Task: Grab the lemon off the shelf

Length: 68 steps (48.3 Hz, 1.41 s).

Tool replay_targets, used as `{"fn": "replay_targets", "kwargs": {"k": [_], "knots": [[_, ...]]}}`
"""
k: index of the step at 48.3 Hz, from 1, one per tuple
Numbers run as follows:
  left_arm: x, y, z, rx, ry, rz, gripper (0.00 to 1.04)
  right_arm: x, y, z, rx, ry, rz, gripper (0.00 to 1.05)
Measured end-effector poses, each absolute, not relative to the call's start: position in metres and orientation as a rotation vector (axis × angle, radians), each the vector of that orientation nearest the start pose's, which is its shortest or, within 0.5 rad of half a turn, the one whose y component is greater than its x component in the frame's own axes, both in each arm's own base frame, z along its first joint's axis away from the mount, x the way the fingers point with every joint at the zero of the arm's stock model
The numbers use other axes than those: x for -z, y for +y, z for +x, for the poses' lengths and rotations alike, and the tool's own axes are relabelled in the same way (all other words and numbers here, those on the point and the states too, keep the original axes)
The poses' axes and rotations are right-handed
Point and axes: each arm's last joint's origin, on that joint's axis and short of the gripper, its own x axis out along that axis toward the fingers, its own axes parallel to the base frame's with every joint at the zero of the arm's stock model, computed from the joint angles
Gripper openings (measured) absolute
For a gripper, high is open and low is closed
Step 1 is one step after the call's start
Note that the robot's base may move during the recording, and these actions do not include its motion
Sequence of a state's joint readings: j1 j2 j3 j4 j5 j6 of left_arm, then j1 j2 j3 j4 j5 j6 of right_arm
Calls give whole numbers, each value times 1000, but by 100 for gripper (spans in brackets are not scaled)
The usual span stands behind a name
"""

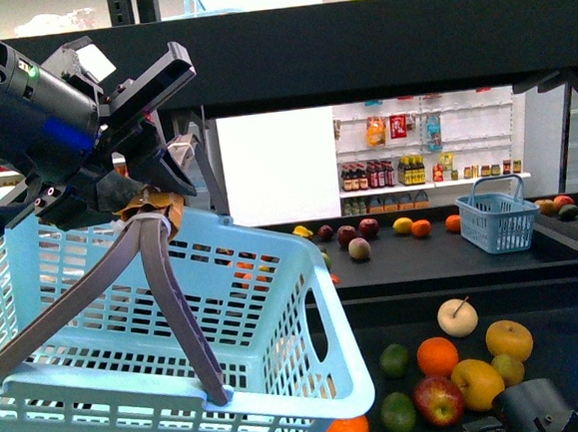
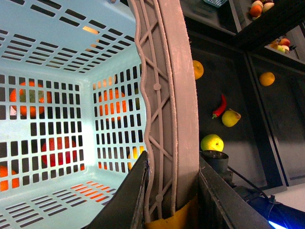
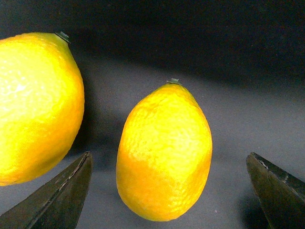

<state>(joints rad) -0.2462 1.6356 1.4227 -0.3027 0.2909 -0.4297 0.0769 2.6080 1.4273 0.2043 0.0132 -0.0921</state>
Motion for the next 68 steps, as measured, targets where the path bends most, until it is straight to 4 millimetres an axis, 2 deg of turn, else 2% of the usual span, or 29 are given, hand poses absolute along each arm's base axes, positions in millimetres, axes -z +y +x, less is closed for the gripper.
{"fn": "replay_targets", "kwargs": {"k": [19,25,38,44,50,56,59,60,63,64,67,68], "knots": [[-327,-99,359,405,626,-421,22,70,37,454,-90,994,-150,97],[-327,-99,359,405,626,-421,22,72,39,456,-95,997,-151,96],[-327,-99,359,405,626,-421,22,69,45,460,-102,991,-149,60],[-327,-99,359,405,626,-421,22,61,41,456,-96,1001,-146,56],[-327,-99,359,405,627,-422,22,28,29,453,-79,960,-137,55],[-327,-99,359,405,627,-422,22,-26,16,458,-77,856,-111,55],[-327,-99,359,405,626,-421,22,-74,9,459,-81,767,-93,55],[-327,-99,359,405,626,-421,22,-95,7,459,-85,729,-87,55],[-327,-99,359,405,626,-421,22,-138,7,455,-109,655,-71,55],[-327,-99,359,405,626,-421,22,-145,7,454,-115,644,-69,55],[-327,-99,359,405,626,-421,22,-183,11,446,-150,583,-58,55],[-327,-99,359,405,626,-421,22,-189,13,445,-158,574,-54,55]]}}
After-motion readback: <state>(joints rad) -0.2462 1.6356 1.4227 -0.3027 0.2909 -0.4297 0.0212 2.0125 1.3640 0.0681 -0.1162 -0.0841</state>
